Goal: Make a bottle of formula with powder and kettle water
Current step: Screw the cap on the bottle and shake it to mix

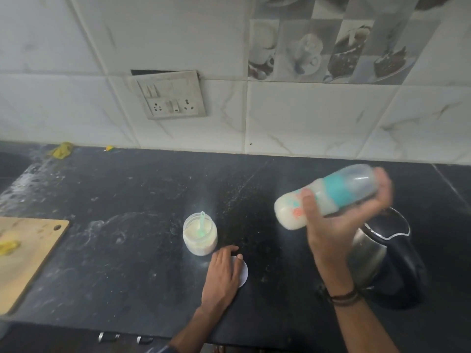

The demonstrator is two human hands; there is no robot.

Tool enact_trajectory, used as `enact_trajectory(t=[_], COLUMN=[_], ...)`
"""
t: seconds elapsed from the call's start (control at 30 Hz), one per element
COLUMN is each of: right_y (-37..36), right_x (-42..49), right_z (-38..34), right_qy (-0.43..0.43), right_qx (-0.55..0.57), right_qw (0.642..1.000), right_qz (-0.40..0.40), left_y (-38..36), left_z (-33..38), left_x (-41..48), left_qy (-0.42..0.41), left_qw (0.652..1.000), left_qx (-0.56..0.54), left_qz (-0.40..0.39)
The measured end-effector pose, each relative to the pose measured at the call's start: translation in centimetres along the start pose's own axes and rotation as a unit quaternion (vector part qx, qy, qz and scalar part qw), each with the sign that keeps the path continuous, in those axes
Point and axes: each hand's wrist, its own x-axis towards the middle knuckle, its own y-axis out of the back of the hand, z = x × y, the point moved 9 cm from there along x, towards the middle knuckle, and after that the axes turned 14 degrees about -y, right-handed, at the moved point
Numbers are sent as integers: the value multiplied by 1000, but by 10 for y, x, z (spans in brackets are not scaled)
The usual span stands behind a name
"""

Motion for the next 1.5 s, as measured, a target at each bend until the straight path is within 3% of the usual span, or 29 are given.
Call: enact_trajectory(t=[0.1,0.2,0.27,0.37,0.43,0.53,0.6,0.73,0.77,0.87,0.93,1.0,1.07,1.23,1.27,1.37,1.4,1.5], right_y=[-15,8,15,-10,-11,11,16,-18,-15,12,21,4,-12,20,17,-17,-17,4], right_x=[-4,-3,-6,-7,-8,-5,-4,-9,-12,-17,-19,-14,-16,-20,-18,-13,-16,-20], right_z=[18,-12,-25,4,6,-22,-26,14,11,-17,-23,-5,13,-8,-1,22,20,-6], right_qy=[-42,22,52,4,-27,39,39,-58,-51,8,22,13,-50,-5,-8,-66,-62,-5], right_qx=[-32,32,16,-27,9,50,40,-40,-29,40,9,-37,-27,8,-15,-43,-28,50], right_qw=[994,999,997,999,997,998,996,995,996,999,995,999,998,997,997,995,995,999], right_qz=[-93,-8,46,-40,-66,19,64,-73,-71,28,94,35,-41,79,76,-68,-80,-15], left_y=[-1,0,2,2,1,2,2,1,1,2,0,0,1,1,0,-1,-1,-1], left_z=[0,3,5,5,4,6,5,6,6,8,7,5,3,2,1,-2,-1,1], left_x=[0,2,2,-1,-1,2,2,0,0,2,2,0,0,1,1,0,0,1], left_qy=[2,-2,-8,-23,-14,-7,-6,-16,-16,-21,-21,-21,-12,-3,-3,-5,-8,-7], left_qw=[1000,1000,1000,1000,1000,1000,1000,1000,1000,1000,1000,1000,1000,1000,1000,1000,1000,1000], left_qx=[-13,-7,1,13,-6,-12,-8,-1,-1,5,8,5,-10,-15,-12,-10,-12,-7], left_qz=[-4,1,1,-5,-7,-5,-7,-12,-13,-7,-13,-12,-6,2,2,0,-1,-1])
